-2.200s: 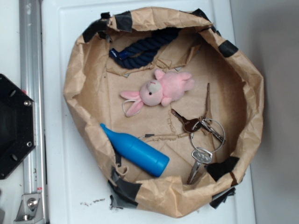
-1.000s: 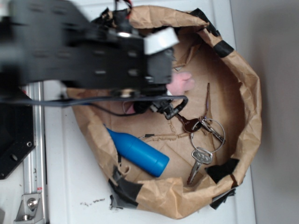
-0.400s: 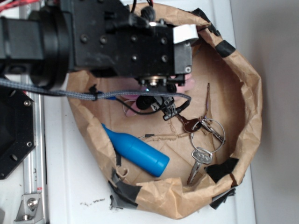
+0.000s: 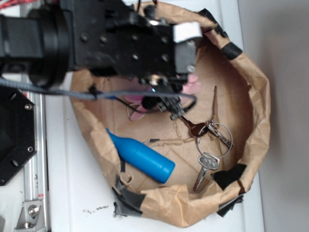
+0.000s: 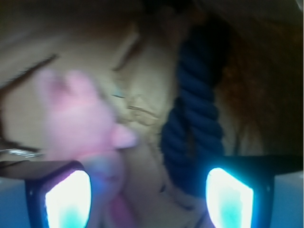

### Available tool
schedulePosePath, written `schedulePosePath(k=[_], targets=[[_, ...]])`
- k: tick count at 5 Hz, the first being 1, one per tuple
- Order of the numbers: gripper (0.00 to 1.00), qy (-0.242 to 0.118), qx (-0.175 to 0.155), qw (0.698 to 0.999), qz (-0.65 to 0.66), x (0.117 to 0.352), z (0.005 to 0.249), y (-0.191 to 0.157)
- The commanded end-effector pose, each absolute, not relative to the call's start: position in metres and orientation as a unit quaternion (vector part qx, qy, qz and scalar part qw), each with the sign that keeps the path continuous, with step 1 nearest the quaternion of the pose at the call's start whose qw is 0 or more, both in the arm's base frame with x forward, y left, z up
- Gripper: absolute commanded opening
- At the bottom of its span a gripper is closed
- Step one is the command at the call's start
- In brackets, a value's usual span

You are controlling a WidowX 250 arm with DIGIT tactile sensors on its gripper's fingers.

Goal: Grab the blue rope.

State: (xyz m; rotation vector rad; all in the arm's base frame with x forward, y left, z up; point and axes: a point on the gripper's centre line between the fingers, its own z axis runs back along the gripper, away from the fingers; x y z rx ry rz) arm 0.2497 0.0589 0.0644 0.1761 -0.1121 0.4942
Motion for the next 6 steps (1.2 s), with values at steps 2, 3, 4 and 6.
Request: schedulePosePath(k=[2, 3, 4, 6], targets=[[1.00, -0.158, 0.086, 0.932, 0.315, 0.281, 0.050, 0.061], [1.00, -0.151, 0.086, 0.936, 0.305, 0.298, 0.042, 0.059], [1.00, -0.141, 0.089, 0.943, 0.288, 0.305, 0.029, 0.058], [1.00, -0.133, 0.117, 0.947, 0.269, 0.277, 0.026, 0.060]])
